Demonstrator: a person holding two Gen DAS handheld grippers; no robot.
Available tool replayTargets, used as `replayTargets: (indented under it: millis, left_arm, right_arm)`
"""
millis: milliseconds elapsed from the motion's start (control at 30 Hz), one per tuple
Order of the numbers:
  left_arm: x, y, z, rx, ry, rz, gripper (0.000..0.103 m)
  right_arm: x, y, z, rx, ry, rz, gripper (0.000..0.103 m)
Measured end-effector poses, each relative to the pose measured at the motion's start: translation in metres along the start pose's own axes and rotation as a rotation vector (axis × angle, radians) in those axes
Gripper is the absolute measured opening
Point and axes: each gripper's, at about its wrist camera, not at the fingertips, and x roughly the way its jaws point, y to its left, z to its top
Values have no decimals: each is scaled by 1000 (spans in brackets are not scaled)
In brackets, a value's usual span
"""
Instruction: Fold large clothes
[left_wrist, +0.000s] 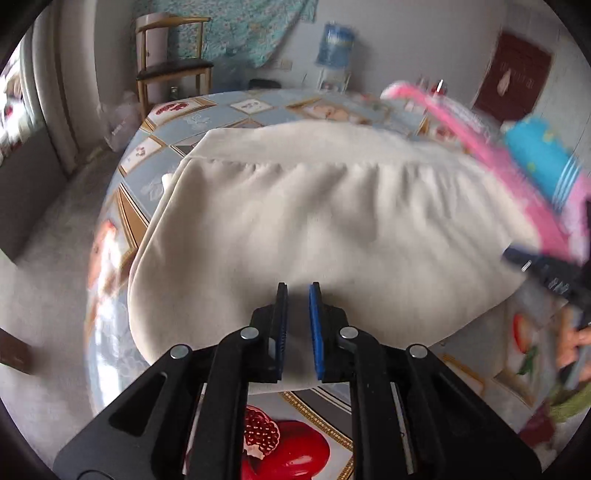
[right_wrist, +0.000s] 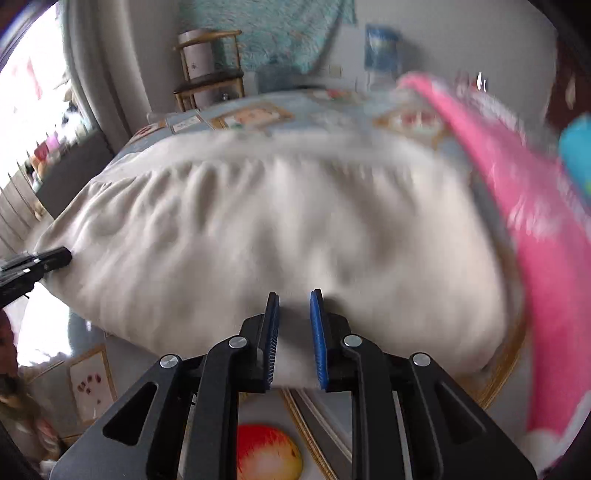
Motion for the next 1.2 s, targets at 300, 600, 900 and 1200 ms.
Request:
replayTargets:
  millis: [300, 600, 900, 1200]
  left_arm:
    - [-10, 30, -8, -122, -4, 73, 28]
    - [-63, -10, -12, -59, -77, 80, 60]
    - [-104, -79, -50, 15, -79, 88, 92]
    - [-125, -98, -42, -42, -158, 288, 95]
  right_arm:
    - [-17, -57, -11, 188, -8, -105, 45]
    - [-70, -12, -19, 140, -80, -85, 67]
    - [-115, 45, -73, 102, -87, -74, 84]
    - [-145, 57, -64, 72, -173, -158, 94]
